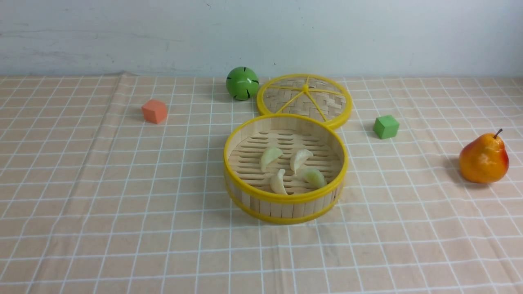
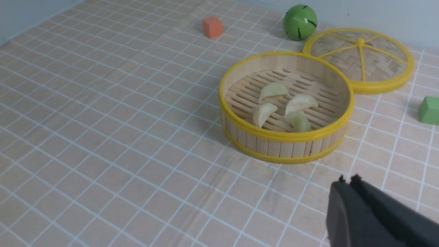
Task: Put the dumplings into the steamer on the table with the brown tablecloth.
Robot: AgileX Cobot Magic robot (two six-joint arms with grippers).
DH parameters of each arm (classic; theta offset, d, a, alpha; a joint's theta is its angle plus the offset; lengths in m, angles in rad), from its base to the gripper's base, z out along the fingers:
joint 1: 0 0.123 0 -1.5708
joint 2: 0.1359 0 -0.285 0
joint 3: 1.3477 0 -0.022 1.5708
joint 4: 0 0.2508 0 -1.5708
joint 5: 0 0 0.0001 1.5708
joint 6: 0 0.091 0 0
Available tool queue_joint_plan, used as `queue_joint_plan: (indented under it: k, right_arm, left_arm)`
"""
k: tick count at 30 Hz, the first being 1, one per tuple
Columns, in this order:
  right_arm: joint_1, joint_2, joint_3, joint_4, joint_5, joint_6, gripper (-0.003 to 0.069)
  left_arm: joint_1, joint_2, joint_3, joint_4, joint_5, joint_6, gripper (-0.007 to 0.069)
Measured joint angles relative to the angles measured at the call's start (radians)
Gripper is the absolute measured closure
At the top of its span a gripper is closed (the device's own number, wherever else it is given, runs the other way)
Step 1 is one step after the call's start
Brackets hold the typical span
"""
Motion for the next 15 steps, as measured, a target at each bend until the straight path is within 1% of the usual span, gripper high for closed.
queue_joint_plan:
  k: [7,13,15]
  right_arm:
    - [0.0,-0.035,0.016,-0.009,0.056,0.001,0.0664]
    - [0.0,-0.036,0.019,0.007,0.052,0.001,0.0662]
    - [0.0,-0.037,0.039,0.007,0.02,0.001,0.0662]
  left_arm:
    - [0.0,0.0,0.0,0.0,-0.001,0.0,0.0603]
    - [0.0,0.0,0.0,0.0,-0.001,0.0,0.0603]
    - [0.0,0.0,0.0,0.0,-0.001,0.0,0.0603]
